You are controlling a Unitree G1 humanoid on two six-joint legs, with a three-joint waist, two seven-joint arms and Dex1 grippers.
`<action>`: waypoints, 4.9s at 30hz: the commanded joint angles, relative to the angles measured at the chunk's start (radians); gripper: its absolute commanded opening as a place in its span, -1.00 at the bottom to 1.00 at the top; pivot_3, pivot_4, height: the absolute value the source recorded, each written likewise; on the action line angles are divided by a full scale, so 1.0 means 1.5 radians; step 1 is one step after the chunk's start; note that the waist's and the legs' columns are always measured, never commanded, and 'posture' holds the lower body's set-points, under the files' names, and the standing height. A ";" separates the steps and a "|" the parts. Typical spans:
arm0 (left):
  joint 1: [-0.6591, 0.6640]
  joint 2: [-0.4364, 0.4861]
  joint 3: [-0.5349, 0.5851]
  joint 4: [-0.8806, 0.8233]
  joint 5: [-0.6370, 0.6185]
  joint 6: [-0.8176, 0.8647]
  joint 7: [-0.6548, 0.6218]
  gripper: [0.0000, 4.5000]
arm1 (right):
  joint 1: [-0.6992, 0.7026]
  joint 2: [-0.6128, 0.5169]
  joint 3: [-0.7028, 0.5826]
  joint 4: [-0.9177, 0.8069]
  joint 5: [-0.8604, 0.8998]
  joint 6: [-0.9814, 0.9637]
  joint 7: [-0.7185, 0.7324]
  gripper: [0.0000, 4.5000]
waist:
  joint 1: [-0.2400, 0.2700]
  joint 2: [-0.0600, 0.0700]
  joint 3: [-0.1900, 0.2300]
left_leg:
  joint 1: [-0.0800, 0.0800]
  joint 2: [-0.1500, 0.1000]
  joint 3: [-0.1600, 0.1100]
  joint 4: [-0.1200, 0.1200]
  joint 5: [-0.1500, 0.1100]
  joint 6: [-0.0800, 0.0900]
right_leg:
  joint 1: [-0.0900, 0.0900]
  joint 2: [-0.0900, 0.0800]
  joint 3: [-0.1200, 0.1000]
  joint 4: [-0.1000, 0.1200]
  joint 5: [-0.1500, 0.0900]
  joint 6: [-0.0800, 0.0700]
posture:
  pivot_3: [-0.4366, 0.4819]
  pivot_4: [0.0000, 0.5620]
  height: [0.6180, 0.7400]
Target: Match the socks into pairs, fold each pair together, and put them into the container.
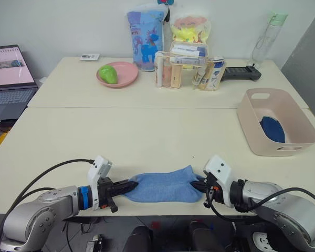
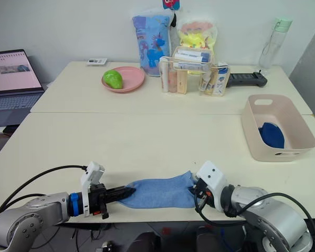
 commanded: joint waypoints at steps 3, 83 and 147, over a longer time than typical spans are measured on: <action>-0.009 -0.016 -0.015 0.003 0.021 -0.028 0.022 -1.00 | -0.008 0.012 0.003 0.000 -0.010 -0.008 -0.015 -0.98 | 0.000 0.000 0.000 | 0.000 0.000 0.000 0.000 0.000 0.000 | 0.000 0.000 0.000 0.000 0.000 0.000 | -0.05 -0.47 0.39; -0.190 -0.007 -0.273 0.174 0.338 -0.514 -0.255 -1.00 | 0.116 0.070 -0.118 0.083 -0.023 -0.274 0.076 -0.47 | 0.002 0.000 -0.002 | 0.003 0.000 0.003 -0.003 0.000 0.000 | 0.001 0.001 0.000 0.000 0.000 0.000 | -0.05 -0.47 0.39; -0.275 -0.057 -0.363 0.232 0.454 -0.563 -0.244 -1.00 | -0.131 0.162 -0.013 0.176 0.219 0.031 -0.070 -0.99 | 0.000 0.000 -0.002 | 0.002 0.000 0.003 -0.003 0.000 0.000 | 0.000 0.001 0.000 0.000 0.000 0.000 | -0.05 -0.47 0.39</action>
